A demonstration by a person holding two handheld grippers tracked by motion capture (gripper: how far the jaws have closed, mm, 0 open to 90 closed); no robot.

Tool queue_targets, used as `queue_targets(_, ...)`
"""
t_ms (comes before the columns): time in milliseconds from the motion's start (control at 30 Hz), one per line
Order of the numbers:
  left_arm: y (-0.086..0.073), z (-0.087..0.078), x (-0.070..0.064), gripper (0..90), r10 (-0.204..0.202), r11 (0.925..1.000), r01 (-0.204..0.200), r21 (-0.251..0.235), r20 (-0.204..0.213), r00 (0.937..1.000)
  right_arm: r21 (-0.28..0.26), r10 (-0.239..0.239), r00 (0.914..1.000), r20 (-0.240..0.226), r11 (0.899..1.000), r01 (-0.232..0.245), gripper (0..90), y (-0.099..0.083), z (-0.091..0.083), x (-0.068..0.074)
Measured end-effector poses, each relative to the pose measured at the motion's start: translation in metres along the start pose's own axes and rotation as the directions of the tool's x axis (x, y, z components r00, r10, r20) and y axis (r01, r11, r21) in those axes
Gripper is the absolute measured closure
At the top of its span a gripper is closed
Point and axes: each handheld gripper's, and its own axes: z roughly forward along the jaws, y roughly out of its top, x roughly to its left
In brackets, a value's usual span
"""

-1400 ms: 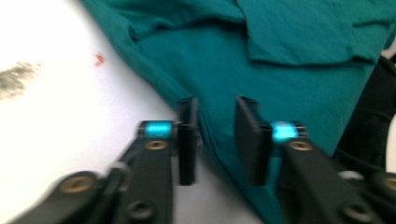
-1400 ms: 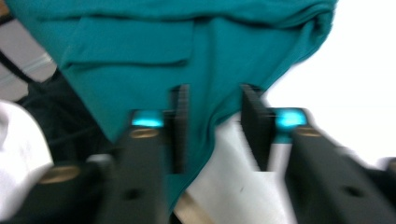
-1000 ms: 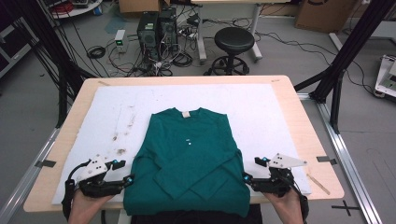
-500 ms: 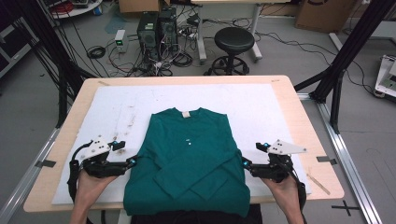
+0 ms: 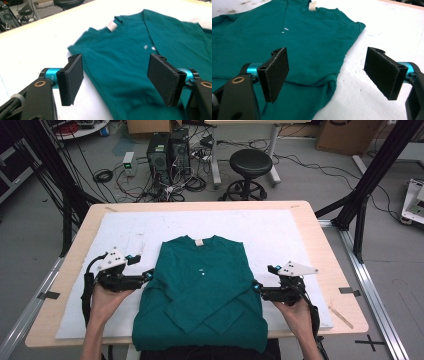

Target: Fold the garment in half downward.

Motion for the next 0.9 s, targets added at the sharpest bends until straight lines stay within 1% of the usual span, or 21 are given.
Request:
queue_targets(67, 0.011, 0.011, 0.011, 30.4, -0.009, 0.9999, 0.009, 0.013, -0.007, 0.9999, 0.007, -0.006, 1.0000, -0.003, 1.000, 0.006, 19.9, 0.002, 0.007, -0.001)
queue_targets(167, 0.017, 0.019, 0.018, 30.6, -0.017, 0.9996, 0.017, 0.021, -0.013, 0.9998, 0.014, -0.002, 1.0000, -0.004, 1.000, 0.003, 19.9, 0.002, 0.010, 0.000)
queue_targets(200, 0.022, 0.029, 0.026, 30.9, -0.025, 0.9988, 0.026, 0.041, -0.022, 0.9995, 0.011, -0.007, 1.0000, -0.001, 1.000, 0.007, 19.9, 0.003, 0.012, -0.001)
queue_targets(233, 0.022, 0.029, 0.026, 30.9, -0.025, 0.9988, 0.026, 0.041, -0.022, 0.9995, 0.011, -0.007, 1.0000, -0.001, 1.000, 0.007, 19.9, 0.003, 0.012, -0.001)
queue_targets(267, 0.028, 0.039, 0.034, 30.9, -0.043, 0.9976, 0.044, 0.054, -0.021, 0.9989, 0.015, -0.005, 1.0000, -0.005, 1.000, 0.005, 19.9, 0.004, 0.014, -0.001)
queue_targets(300, 0.028, 0.039, 0.034, 30.9, -0.043, 0.9976, 0.044, 0.054, -0.021, 0.9989, 0.015, -0.005, 1.0000, -0.005, 1.000, 0.005, 19.9, 0.004, 0.014, -0.001)
queue_targets(333, 0.034, 0.049, 0.041, 30.9, -0.058, 0.9952, 0.060, 0.077, -0.024, 0.9980, 0.016, -0.006, 1.0000, -0.004, 1.000, 0.006, 19.9, 0.004, 0.015, -0.002)
queue_targets(367, 0.034, 0.049, 0.041, 30.9, -0.058, 0.9952, 0.060, 0.077, -0.024, 0.9980, 0.016, -0.006, 1.0000, -0.004, 1.000, 0.006, 19.9, 0.004, 0.015, -0.002)
queue_targets(400, 0.040, 0.060, 0.046, 30.9, -0.060, 0.9928, 0.063, 0.103, -0.027, 0.9978, 0.022, -0.007, 1.0000, -0.001, 1.000, 0.007, 19.9, 0.003, 0.015, -0.002)
queue_targets(433, 0.040, 0.060, 0.046, 30.9, -0.060, 0.9928, 0.063, 0.103, -0.027, 0.9978, 0.022, -0.007, 1.0000, -0.001, 1.000, 0.007, 19.9, 0.003, 0.015, -0.002)
queue_targets(467, 0.045, 0.071, 0.050, 30.9, -0.059, 0.9905, 0.062, 0.123, -0.027, 0.9979, 0.019, -0.003, 1.0000, 0.000, 1.000, 0.003, 19.9, 0.003, 0.015, -0.003)
queue_targets(500, 0.045, 0.071, 0.050, 31.0, -0.059, 0.9905, 0.062, 0.123, -0.027, 0.9979, 0.019, -0.003, 1.0000, 0.000, 1.000, 0.003, 19.9, 0.003, 0.015, -0.003)
queue_targets(533, 0.047, 0.083, 0.056, 31.1, -0.059, 0.9871, 0.064, 0.147, -0.032, 0.9977, 0.018, 0.003, 1.0000, 0.001, 1.000, -0.003, 19.9, 0.002, 0.014, -0.004)
queue_targets(567, 0.047, 0.083, 0.056, 31.2, -0.059, 0.9871, 0.064, 0.147, -0.032, 0.9977, 0.016, 0.000, 1.0000, 0.003, 1.000, 0.000, 19.9, 0.002, 0.013, -0.005)
queue_targets(600, 0.046, 0.095, 0.062, 31.2, -0.070, 0.9846, 0.077, 0.157, -0.045, 0.9965, 0.015, 0.006, 1.0000, 0.003, 1.000, -0.006, 19.9, 0.002, 0.013, -0.005)
queue_targets(633, 0.046, 0.095, 0.062, 31.8, -0.070, 0.9846, 0.077, 0.157, -0.045, 0.9965, 0.015, 0.006, 1.0000, 0.003, 1.000, -0.006, 19.9, 0.002, 0.013, -0.005)
queue_targets(667, 0.042, 0.104, 0.066, 32.4, -0.079, 0.9815, 0.087, 0.170, -0.055, 0.9954, 0.016, 0.006, 1.0000, 0.003, 1.000, -0.006, 19.9, 0.002, 0.012, -0.006)
queue_targets(700, 0.042, 0.104, 0.066, 32.4, -0.079, 0.9815, 0.087, 0.170, -0.055, 0.9954, 0.016, 0.006, 1.0000, 0.003, 1.000, -0.006, 19.9, 0.002, 0.012, -0.006)
queue_targets(767, 0.037, 0.111, 0.068, 32.4, -0.082, 0.9769, 0.090, 0.194, -0.050, 0.9954, 0.016, 0.011, 0.9999, 0.006, 1.000, -0.011, 19.9, 0.002, 0.011, -0.006)
queue_targets(800, 0.033, 0.118, 0.068, 32.4, -0.087, 0.9710, 0.095, 0.219, -0.046, 0.9951, 0.016, 0.012, 0.9999, 0.006, 1.000, -0.012, 19.9, 0.002, 0.011, -0.007)
queue_targets(900, 0.029, 0.125, 0.069, 32.8, -0.089, 0.9670, 0.098, 0.235, -0.048, 0.9949, 0.021, 0.012, 0.9999, 0.002, 1.000, -0.012, 19.9, 0.001, 0.013, -0.007)
